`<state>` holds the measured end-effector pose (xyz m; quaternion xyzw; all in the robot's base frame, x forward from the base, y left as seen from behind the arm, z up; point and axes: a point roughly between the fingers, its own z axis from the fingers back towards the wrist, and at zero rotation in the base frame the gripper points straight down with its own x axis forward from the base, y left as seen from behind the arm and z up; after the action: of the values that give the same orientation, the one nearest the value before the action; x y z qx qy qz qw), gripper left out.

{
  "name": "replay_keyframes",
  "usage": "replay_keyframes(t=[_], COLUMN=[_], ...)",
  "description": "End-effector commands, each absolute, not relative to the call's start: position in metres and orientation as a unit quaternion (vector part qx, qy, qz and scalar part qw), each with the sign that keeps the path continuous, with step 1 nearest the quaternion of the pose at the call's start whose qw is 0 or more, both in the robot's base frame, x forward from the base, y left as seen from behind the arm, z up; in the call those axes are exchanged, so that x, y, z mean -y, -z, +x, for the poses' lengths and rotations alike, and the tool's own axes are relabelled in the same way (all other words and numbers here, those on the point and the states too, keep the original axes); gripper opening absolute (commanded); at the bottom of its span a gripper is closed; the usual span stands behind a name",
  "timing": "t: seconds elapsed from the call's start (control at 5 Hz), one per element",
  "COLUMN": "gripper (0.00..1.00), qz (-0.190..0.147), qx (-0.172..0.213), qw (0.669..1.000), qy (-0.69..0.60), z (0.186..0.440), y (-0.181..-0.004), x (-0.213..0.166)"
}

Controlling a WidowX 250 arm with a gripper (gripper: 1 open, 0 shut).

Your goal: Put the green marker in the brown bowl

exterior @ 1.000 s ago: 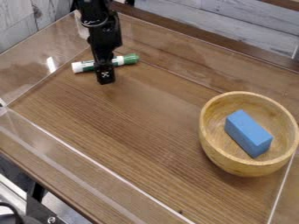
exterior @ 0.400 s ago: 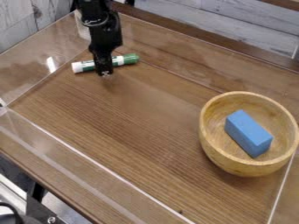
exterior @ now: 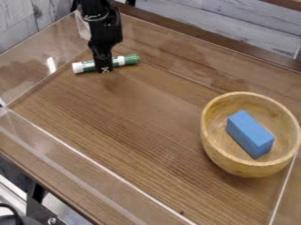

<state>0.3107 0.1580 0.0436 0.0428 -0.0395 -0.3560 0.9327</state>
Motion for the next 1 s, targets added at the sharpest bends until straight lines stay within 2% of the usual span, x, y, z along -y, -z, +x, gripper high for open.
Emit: replay_keyframes(t=[0.0, 0.4, 0.6, 0.8], gripper=[0.00, 0.00, 1.00, 1.00], qz=[0.080, 0.088, 0.086, 0.085], qx=[0.069, 0.076, 0.077, 0.077], qw=[0.927, 0.922, 0.919, 0.916], qy=[0.359, 0.370, 0.377, 0.385], z=[0.323, 0.330, 0.333, 0.336], y=[-0.079, -0.091, -0.083, -0.075], x=[-0.164, -0.164, -0.166, -0.168])
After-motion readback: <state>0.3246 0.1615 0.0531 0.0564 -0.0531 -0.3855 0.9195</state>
